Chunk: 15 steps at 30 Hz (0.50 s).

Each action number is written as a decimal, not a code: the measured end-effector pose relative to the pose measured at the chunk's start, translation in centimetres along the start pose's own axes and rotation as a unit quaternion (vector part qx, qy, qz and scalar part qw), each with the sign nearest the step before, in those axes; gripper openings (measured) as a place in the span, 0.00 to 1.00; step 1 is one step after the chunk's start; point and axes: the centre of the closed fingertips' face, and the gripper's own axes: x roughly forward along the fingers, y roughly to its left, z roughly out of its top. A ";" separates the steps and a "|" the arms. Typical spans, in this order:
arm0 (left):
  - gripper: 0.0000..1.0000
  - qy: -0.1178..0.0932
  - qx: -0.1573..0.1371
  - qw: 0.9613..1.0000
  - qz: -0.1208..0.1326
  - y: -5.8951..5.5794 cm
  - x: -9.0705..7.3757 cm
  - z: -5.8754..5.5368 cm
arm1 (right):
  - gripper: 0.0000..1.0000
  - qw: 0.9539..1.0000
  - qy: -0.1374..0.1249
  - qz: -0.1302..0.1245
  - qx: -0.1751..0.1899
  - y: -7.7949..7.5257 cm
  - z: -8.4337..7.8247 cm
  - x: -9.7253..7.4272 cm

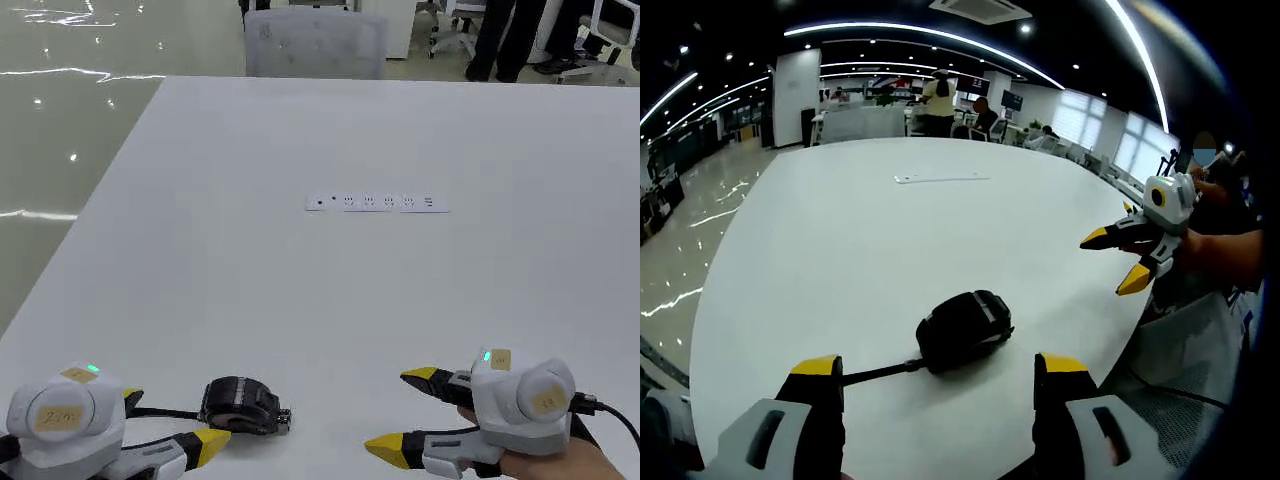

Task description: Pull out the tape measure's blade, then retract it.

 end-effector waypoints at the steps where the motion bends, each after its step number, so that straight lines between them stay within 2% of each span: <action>1: 0.76 -0.001 0.001 1.000 -0.002 0.0 -0.1 0.0 | 0.62 1.000 0.001 -0.002 0.000 0.0 -0.1 -0.2; 5: 0.78 0.000 0.004 1.000 -0.012 -0.2 -0.5 -0.2 | 0.63 1.000 0.000 -0.010 0.001 -0.1 -0.6 -1.3; 15: 0.86 -0.018 0.009 0.999 -0.028 0.0 -2.1 -0.5 | 0.67 0.999 0.007 -0.035 0.008 -0.3 -2.2 -3.8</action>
